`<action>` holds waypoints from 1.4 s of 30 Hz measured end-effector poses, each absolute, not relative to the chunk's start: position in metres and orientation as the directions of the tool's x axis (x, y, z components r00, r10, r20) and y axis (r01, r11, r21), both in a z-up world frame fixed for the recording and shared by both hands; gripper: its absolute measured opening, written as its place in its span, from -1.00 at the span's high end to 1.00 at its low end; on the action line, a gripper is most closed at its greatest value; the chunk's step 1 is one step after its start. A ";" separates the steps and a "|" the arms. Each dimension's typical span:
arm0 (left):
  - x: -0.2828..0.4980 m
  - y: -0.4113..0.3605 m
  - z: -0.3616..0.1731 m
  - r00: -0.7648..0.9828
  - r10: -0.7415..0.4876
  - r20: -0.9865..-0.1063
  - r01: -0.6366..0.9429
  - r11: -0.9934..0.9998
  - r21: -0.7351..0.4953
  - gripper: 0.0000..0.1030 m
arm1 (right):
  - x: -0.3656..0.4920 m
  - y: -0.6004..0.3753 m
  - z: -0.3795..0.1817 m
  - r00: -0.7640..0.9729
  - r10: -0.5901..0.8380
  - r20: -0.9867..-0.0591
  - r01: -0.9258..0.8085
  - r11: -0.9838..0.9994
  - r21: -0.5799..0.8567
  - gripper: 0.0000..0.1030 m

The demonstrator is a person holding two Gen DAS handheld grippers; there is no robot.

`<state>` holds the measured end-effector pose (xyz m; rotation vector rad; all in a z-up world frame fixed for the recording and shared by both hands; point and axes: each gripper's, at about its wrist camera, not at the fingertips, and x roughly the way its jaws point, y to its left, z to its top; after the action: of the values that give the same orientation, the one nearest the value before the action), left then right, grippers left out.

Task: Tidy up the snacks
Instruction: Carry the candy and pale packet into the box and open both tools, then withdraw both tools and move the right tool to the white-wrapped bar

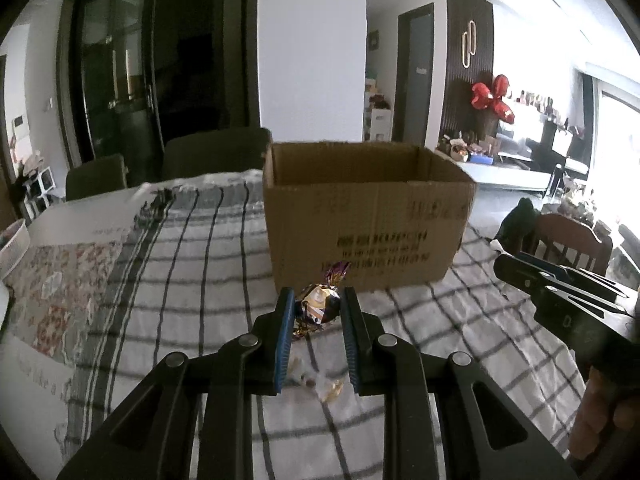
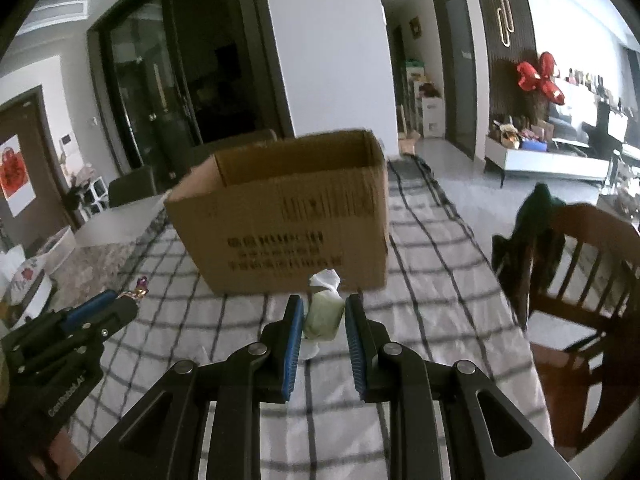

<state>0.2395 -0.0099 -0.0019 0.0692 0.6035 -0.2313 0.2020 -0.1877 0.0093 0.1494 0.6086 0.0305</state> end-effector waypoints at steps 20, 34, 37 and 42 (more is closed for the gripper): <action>0.347 -0.042 0.050 0.809 -0.265 -0.525 0.300 0.954 -0.019 0.54 | 0.291 -0.201 0.066 0.869 0.108 -0.484 -0.048 0.990 0.135 0.55; 0.387 -0.039 0.042 0.793 -0.217 -0.569 0.249 0.968 -0.022 -0.11 | 0.332 -0.198 0.059 0.840 0.090 -0.536 -0.043 0.994 0.100 0.16; 0.380 -0.033 0.042 0.797 -0.191 -0.573 0.223 0.975 -0.014 -0.17 | 0.327 -0.199 0.055 0.840 0.079 -0.537 -0.037 0.995 0.088 0.14; 0.360 -0.024 0.041 0.803 -0.139 -0.579 0.182 0.983 0.016 -0.25 | 0.317 -0.190 0.053 0.837 0.103 -0.538 -0.068 0.994 0.084 0.14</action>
<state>0.3597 -0.0242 0.0410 0.0722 0.6141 -0.1724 0.3168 -0.1903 0.0525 0.0623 0.5728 0.0907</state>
